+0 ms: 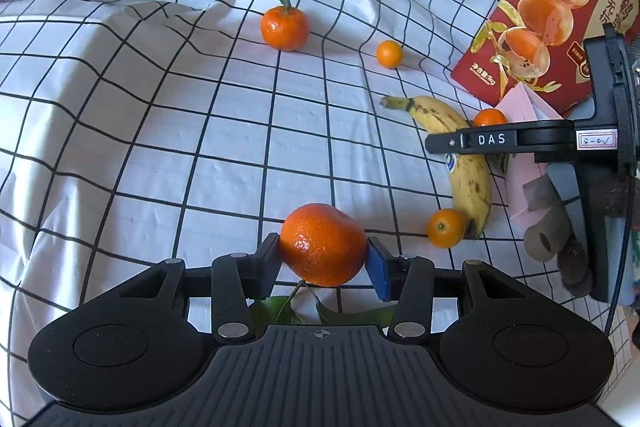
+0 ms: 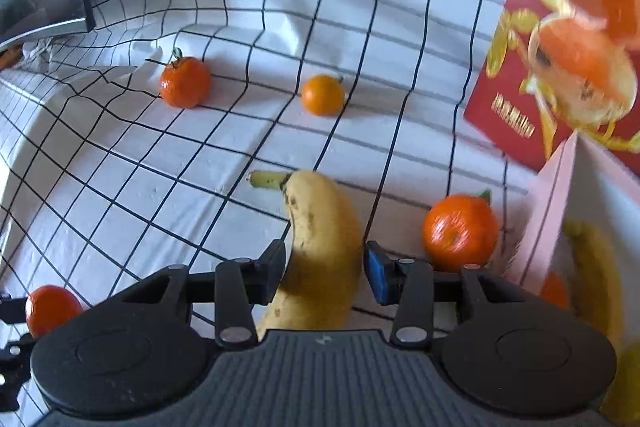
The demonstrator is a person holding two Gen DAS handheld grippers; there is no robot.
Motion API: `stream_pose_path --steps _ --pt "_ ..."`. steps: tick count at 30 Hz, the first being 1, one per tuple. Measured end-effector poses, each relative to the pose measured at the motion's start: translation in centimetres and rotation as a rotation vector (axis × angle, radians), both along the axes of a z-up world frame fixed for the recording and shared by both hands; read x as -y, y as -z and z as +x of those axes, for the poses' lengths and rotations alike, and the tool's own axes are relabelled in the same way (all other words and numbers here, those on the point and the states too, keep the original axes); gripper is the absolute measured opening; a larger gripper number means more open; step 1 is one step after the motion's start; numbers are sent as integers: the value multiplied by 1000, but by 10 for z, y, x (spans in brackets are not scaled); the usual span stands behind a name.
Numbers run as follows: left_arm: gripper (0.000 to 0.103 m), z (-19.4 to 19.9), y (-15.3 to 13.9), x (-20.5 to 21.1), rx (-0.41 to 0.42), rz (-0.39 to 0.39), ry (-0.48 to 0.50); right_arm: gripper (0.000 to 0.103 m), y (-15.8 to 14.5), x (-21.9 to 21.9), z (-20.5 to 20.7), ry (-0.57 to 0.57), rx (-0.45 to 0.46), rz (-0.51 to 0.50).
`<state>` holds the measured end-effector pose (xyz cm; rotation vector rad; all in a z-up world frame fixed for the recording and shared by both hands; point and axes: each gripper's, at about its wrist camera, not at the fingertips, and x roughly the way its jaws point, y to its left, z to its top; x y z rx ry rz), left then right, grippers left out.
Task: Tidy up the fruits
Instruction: 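Grasp the second banana with the right gripper while the left gripper holds the mandarin, then place the leafy mandarin in the pink box with the left gripper while the right gripper carries the banana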
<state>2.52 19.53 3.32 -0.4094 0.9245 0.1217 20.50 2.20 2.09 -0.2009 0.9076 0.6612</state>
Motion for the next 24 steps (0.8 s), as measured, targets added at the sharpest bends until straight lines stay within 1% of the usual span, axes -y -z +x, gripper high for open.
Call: stream_pose_path --steps 3,4,6,9,12,17,19,21,24 --pt "51 0 0 0 1 -3 -5 44 2 1 -1 9 6 21" --pt "51 0 0 0 1 -4 -7 42 2 0 -2 1 11 14" --pt "51 0 -1 -1 3 -9 -10 40 1 -1 -5 -9 30 2" --pt "51 0 0 -2 5 -15 -8 36 -8 6 -16 -24 38 49" --pt "51 -1 -1 -2 5 -10 -10 35 -23 16 -37 -40 94 96" --pt "50 -1 -1 2 10 17 -16 35 -50 49 -75 -38 162 191" --pt "50 -1 -2 6 11 39 -12 35 -60 65 -90 -26 195 222" --pt "50 0 -3 11 12 50 14 35 -68 81 -104 -13 224 250" --pt "50 5 -7 25 25 43 60 35 -78 111 -120 30 247 297"
